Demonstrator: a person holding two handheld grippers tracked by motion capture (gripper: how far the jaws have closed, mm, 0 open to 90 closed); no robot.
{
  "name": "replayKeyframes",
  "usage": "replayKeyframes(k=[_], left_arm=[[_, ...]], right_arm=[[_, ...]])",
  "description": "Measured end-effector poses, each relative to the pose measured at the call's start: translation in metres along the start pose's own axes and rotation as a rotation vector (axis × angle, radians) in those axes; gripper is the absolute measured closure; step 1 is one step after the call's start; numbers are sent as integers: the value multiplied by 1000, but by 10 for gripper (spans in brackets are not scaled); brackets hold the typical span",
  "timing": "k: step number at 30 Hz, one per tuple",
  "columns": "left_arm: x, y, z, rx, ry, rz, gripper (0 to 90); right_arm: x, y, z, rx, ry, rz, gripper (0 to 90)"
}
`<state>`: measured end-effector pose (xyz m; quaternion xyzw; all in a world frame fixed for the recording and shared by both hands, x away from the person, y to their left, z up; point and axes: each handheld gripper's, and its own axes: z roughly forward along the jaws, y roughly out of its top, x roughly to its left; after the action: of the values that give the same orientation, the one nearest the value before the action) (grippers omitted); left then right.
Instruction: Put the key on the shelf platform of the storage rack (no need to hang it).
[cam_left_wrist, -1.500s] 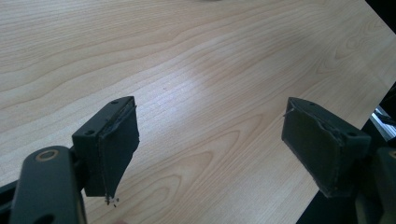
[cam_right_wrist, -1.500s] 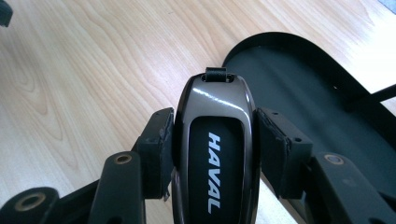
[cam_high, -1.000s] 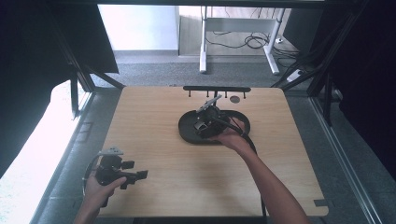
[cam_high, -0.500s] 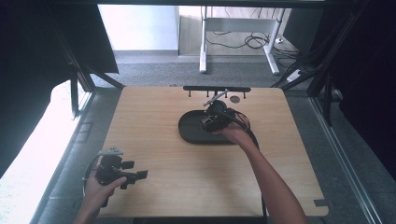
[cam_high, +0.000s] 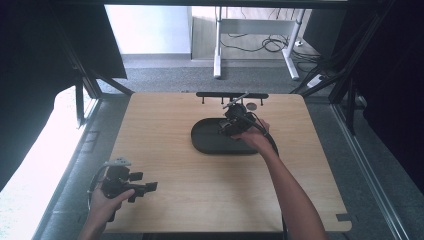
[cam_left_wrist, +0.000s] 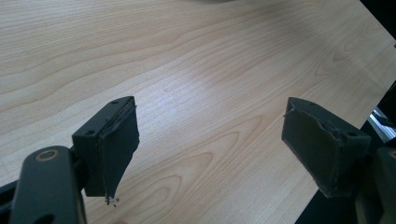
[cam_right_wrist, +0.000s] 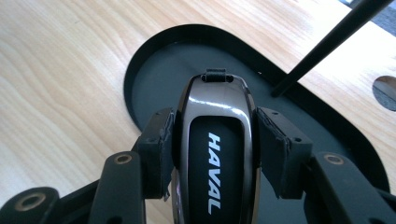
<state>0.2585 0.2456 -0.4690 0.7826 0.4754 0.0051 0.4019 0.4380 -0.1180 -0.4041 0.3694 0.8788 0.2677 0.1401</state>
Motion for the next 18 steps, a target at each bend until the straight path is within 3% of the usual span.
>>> replayKeyframes(k=[18], left_arm=[[1,0,-1,-3,0,-7,192]], right_arm=[[-19,-2,26,18,-51,42,499]])
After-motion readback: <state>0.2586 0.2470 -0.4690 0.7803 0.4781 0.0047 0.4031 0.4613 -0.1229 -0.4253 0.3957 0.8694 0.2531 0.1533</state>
